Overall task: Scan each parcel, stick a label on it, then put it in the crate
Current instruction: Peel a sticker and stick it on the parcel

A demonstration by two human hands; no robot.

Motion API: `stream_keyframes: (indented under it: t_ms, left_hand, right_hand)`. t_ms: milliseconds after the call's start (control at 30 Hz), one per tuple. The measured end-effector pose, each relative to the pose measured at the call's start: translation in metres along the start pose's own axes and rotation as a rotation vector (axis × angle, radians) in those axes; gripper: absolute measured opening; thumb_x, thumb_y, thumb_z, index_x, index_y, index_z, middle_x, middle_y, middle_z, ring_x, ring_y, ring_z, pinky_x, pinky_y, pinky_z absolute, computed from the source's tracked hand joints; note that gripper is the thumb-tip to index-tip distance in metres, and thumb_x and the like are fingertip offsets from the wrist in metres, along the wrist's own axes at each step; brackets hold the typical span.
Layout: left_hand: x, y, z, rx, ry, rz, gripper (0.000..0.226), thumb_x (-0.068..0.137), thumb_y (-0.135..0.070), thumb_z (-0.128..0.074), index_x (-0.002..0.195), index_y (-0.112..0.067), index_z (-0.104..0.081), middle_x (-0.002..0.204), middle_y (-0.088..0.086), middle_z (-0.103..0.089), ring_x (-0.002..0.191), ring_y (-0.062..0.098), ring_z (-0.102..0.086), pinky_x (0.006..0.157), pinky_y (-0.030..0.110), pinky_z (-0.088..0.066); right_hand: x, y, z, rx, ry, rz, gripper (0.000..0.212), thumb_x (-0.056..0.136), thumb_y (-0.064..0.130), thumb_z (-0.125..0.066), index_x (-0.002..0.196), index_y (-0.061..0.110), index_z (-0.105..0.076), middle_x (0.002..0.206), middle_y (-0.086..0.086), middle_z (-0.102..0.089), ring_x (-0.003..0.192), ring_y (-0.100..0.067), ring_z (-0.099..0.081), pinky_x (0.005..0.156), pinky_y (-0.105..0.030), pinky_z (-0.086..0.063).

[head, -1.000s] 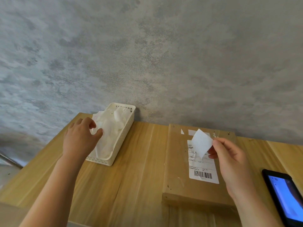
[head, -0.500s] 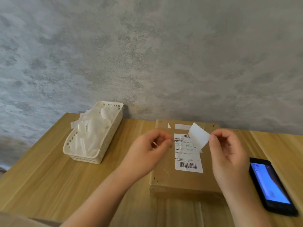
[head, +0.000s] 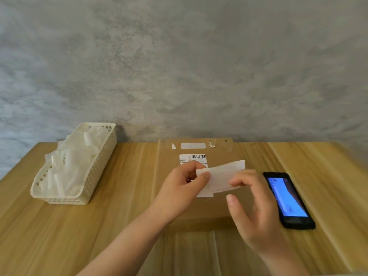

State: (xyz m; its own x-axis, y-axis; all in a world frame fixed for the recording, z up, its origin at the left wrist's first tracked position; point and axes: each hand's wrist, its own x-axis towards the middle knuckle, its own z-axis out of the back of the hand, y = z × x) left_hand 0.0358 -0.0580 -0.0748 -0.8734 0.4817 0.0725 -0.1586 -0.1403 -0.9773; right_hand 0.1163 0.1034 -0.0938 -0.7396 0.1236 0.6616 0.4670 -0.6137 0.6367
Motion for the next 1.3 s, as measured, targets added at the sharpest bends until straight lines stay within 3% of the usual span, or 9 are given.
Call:
stream_keyframes:
  t_ms: [100, 167, 233, 300, 467, 633, 900, 1167, 1300]
  left_hand:
    - [0.005, 0.001, -0.006, 0.034, 0.014, 0.036, 0.016, 0.098, -0.021, -0.058, 0.088, -0.01, -0.065, 0.071, -0.002, -0.056, 0.064, 0.01, -0.049, 0.059, 0.024, -0.037]
    - [0.009, 0.0, -0.011, 0.084, 0.036, 0.043, 0.018, 0.097, -0.024, -0.059, 0.082, -0.015, -0.064, 0.068, -0.008, -0.054, 0.062, 0.006, -0.047, 0.058, 0.018, -0.036]
    - [0.012, 0.0, -0.017, 0.139, 0.061, 0.05, 0.02, 0.096, -0.027, -0.06, 0.076, -0.026, -0.062, 0.067, -0.014, -0.053, 0.061, 0.002, -0.047, 0.057, 0.014, -0.035]
    - [0.015, 0.001, -0.021, 0.252, 0.067, 0.041, 0.024, 0.095, -0.03, -0.06, 0.071, -0.035, -0.059, 0.065, -0.017, -0.051, 0.061, 0.0, -0.046, 0.056, 0.013, -0.034]
    - [0.022, 0.008, -0.03, 0.666, 0.04, -0.1, 0.03, 0.092, -0.029, -0.057, 0.066, -0.037, -0.044, 0.072, -0.009, -0.05, 0.071, 0.007, -0.048, 0.058, 0.015, -0.032]
    - [0.026, 0.013, -0.038, 0.834, 0.043, -0.151, 0.015, 0.093, -0.033, -0.053, 0.079, -0.029, -0.049, 0.071, -0.012, -0.043, 0.075, 0.011, -0.045, 0.062, 0.029, -0.039]
    - [0.027, 0.015, -0.042, 0.928, 0.049, -0.164, 0.015, 0.095, -0.035, -0.048, 0.094, -0.024, -0.058, 0.085, -0.009, -0.054, 0.083, 0.014, -0.046, 0.069, 0.031, -0.047]
    - [0.028, 0.015, -0.043, 0.974, 0.073, -0.135, 0.011, 0.095, -0.034, -0.048, 0.094, -0.025, -0.054, 0.088, -0.007, -0.059, 0.087, 0.015, -0.049, 0.072, 0.034, -0.049]
    - [0.029, 0.016, -0.043, 0.992, 0.063, -0.159, 0.021, 0.093, -0.034, -0.051, 0.109, -0.021, -0.049, 0.103, -0.005, -0.058, 0.095, 0.019, -0.055, 0.072, 0.032, -0.047]
  right_hand:
    - [0.0, -0.014, 0.014, -0.078, -0.132, -0.28, 0.033, 0.083, 0.049, -0.057, 0.107, 0.025, -0.052, 0.099, 0.01, -0.057, 0.095, -0.006, -0.055, 0.08, -0.009, -0.041]
    - [0.001, -0.023, 0.024, -0.114, -0.067, -0.413, 0.027, 0.082, 0.057, -0.056, 0.099, 0.035, -0.054, 0.09, 0.015, -0.06, 0.088, -0.002, -0.057, 0.072, -0.008, -0.042]
    - [0.0, -0.03, 0.034, -0.147, 0.025, -0.428, 0.014, 0.09, 0.045, -0.062, 0.083, 0.033, -0.057, 0.071, 0.012, -0.06, 0.068, -0.006, -0.056, 0.058, -0.012, -0.04]
    - [-0.002, -0.038, 0.042, -0.171, 0.072, -0.449, 0.025, 0.093, 0.029, -0.063, 0.071, 0.021, -0.056, 0.058, 0.005, -0.051, 0.054, -0.008, -0.046, 0.05, -0.017, -0.033]
    - [-0.003, -0.048, 0.05, -0.239, 0.223, -0.573, 0.029, 0.092, 0.029, -0.062, 0.068, 0.017, -0.053, 0.051, 0.008, -0.042, 0.047, -0.007, -0.039, 0.047, -0.019, -0.032]
    - [-0.005, -0.053, 0.048, -0.313, 0.257, -0.617, 0.032, 0.091, 0.029, -0.063, 0.065, 0.019, -0.048, 0.05, 0.01, -0.042, 0.044, -0.009, -0.035, 0.048, -0.024, -0.028]
    - [-0.005, -0.055, 0.047, -0.326, 0.298, -0.634, 0.03, 0.089, 0.032, -0.063, 0.065, 0.02, -0.049, 0.053, 0.005, -0.046, 0.045, -0.008, -0.035, 0.05, -0.031, -0.033]
    - [-0.004, -0.055, 0.045, -0.398, 0.3, -0.614, 0.029, 0.087, 0.034, -0.065, 0.066, 0.022, -0.05, 0.057, -0.001, -0.052, 0.048, -0.009, -0.038, 0.05, -0.031, -0.035]
    - [-0.005, -0.054, 0.043, -0.507, 0.283, -0.574, 0.026, 0.085, 0.037, -0.067, 0.071, 0.024, -0.049, 0.059, 0.003, -0.05, 0.052, -0.011, -0.044, 0.05, -0.029, -0.036]
